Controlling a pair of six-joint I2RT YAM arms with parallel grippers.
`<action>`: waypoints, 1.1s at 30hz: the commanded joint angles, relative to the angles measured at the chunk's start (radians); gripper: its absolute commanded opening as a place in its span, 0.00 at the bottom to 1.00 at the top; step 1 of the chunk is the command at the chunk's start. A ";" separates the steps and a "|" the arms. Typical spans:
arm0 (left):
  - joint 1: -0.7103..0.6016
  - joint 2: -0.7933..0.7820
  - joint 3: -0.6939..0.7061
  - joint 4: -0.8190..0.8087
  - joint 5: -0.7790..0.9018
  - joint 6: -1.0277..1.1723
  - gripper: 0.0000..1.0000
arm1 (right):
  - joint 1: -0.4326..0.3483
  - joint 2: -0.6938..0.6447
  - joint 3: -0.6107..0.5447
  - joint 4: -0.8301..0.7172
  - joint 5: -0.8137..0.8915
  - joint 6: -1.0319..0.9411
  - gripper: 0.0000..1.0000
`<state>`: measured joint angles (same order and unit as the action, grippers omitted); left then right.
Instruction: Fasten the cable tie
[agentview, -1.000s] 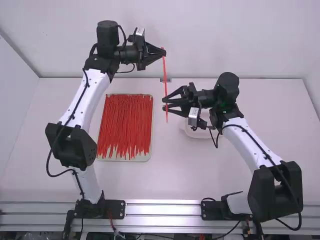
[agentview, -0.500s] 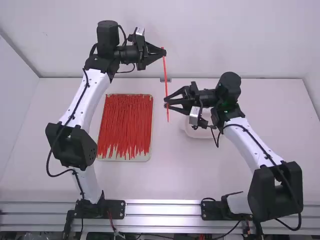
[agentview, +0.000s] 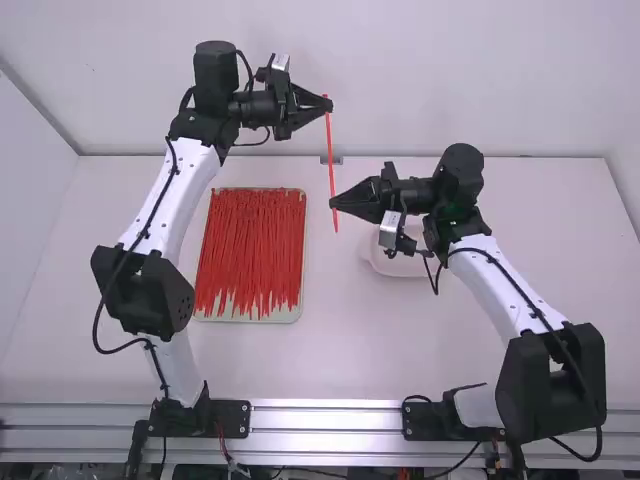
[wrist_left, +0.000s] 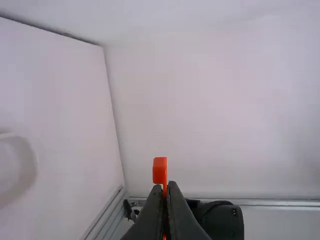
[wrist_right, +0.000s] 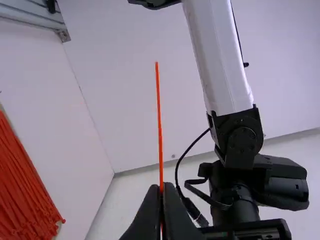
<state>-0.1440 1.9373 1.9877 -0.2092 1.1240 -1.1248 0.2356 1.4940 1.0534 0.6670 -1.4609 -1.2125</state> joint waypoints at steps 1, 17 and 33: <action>-0.007 -0.003 0.019 0.000 0.012 0.047 0.02 | 0.000 0.004 -0.008 0.000 -0.009 0.011 0.00; -0.007 -0.003 0.005 -0.011 0.071 0.132 0.02 | 0.003 0.004 -0.014 -0.005 -0.008 0.221 0.00; -0.007 -0.003 -0.116 0.022 0.090 0.252 0.02 | 0.035 0.004 -0.013 0.014 0.063 0.823 0.00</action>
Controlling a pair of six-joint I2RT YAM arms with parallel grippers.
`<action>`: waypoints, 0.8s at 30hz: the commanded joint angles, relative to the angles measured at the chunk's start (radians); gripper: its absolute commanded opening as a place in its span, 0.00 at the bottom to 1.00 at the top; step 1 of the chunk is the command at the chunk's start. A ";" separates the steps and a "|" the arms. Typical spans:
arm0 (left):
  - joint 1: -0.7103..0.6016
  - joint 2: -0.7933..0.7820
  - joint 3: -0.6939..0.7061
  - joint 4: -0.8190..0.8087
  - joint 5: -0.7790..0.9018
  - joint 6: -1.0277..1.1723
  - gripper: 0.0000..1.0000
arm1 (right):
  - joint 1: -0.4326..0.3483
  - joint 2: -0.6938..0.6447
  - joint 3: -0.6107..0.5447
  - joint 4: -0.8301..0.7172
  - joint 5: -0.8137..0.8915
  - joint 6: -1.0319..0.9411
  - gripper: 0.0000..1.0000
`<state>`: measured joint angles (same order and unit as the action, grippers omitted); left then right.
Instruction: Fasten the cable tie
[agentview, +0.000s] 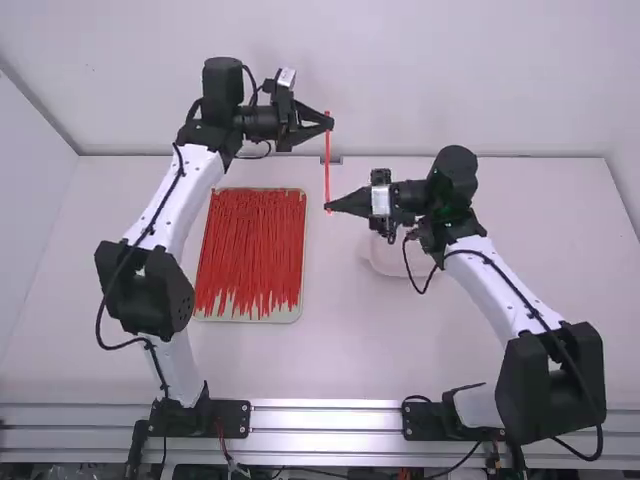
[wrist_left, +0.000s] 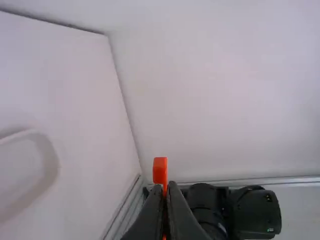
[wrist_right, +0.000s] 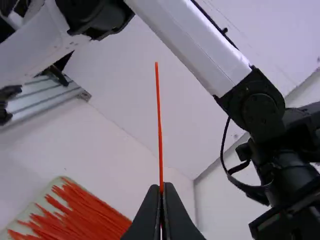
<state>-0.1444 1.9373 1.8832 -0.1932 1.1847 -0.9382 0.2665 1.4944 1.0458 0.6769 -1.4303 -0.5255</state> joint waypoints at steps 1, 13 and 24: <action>-0.006 -0.003 -0.020 0.021 0.051 0.096 0.02 | 0.002 0.003 -0.006 0.009 0.090 0.226 0.00; -0.007 -0.003 -0.038 0.031 0.143 0.547 0.02 | 0.003 0.004 -0.006 0.035 0.064 0.364 0.00; 0.000 -0.003 -0.093 0.018 0.136 0.913 0.02 | 0.003 0.004 -0.006 0.030 0.145 0.522 0.00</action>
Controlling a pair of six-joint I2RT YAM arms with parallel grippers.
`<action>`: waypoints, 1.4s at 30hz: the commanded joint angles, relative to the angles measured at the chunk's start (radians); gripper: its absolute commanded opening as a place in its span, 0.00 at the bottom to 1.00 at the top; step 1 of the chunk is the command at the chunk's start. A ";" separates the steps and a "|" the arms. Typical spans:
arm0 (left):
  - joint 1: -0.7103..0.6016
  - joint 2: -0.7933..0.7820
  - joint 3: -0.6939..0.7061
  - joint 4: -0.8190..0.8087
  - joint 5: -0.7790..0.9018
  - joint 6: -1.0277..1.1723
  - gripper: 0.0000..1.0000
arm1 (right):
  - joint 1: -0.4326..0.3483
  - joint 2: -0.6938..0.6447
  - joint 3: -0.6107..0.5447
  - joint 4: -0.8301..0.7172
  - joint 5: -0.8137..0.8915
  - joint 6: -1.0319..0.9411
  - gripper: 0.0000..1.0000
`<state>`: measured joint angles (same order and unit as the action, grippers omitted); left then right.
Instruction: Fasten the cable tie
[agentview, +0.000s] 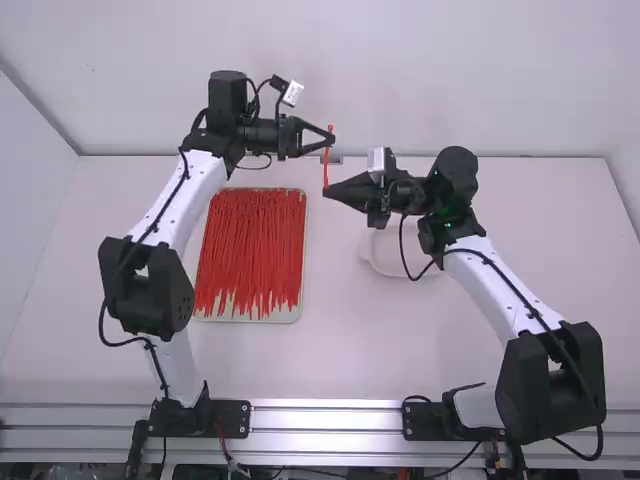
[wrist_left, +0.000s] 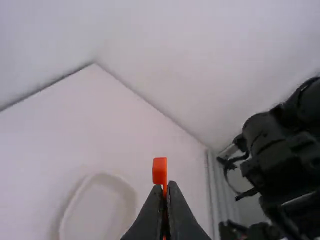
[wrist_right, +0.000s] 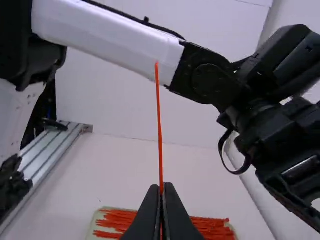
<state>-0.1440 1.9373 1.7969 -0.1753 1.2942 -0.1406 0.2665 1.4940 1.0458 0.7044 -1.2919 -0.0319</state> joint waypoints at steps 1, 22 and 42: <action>-0.006 -0.003 -0.013 0.001 0.027 0.143 0.02 | 0.001 0.004 -0.006 -0.005 0.009 0.038 0.00; -0.004 -0.003 -0.018 0.005 0.158 0.532 0.02 | -0.008 0.019 -0.006 -0.093 0.170 0.661 0.00; -0.013 -0.003 -0.019 0.124 0.157 0.679 0.02 | 0.037 0.019 -0.006 -0.054 0.176 1.092 0.00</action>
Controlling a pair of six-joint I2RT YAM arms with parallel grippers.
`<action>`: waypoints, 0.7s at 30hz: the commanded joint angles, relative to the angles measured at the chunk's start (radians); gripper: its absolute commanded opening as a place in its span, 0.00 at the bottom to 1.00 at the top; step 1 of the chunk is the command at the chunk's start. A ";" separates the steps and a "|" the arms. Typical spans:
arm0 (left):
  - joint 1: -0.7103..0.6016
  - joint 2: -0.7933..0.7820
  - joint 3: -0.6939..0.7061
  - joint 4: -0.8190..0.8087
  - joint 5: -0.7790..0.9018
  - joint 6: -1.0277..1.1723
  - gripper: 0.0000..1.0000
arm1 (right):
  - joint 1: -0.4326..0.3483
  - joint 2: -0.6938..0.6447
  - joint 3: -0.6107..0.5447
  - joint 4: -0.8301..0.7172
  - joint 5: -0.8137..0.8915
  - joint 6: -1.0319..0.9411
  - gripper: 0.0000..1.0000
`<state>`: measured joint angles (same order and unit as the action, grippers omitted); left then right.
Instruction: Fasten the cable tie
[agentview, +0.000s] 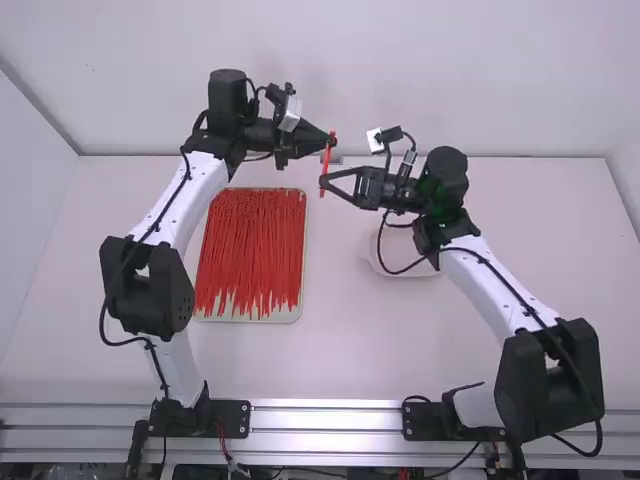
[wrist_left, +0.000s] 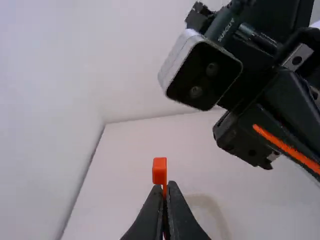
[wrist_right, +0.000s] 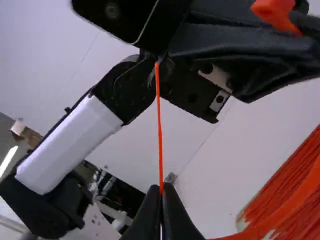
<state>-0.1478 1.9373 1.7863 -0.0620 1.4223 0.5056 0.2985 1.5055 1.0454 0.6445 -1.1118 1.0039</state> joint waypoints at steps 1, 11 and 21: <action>-0.010 -0.003 -0.008 0.022 0.029 0.035 0.02 | 0.002 0.008 -0.005 0.007 -0.004 0.060 0.00; -0.010 -0.003 -0.008 0.129 0.116 0.035 0.02 | 0.006 0.008 -0.005 0.014 0.014 0.125 0.00; -0.008 -0.003 -0.008 0.149 0.115 0.034 0.02 | -0.005 0.008 -0.005 0.096 0.013 0.141 0.00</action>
<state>-0.1490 1.9373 1.7863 0.0818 1.5120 0.5236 0.2962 1.5063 1.0454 0.7315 -1.0935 1.1332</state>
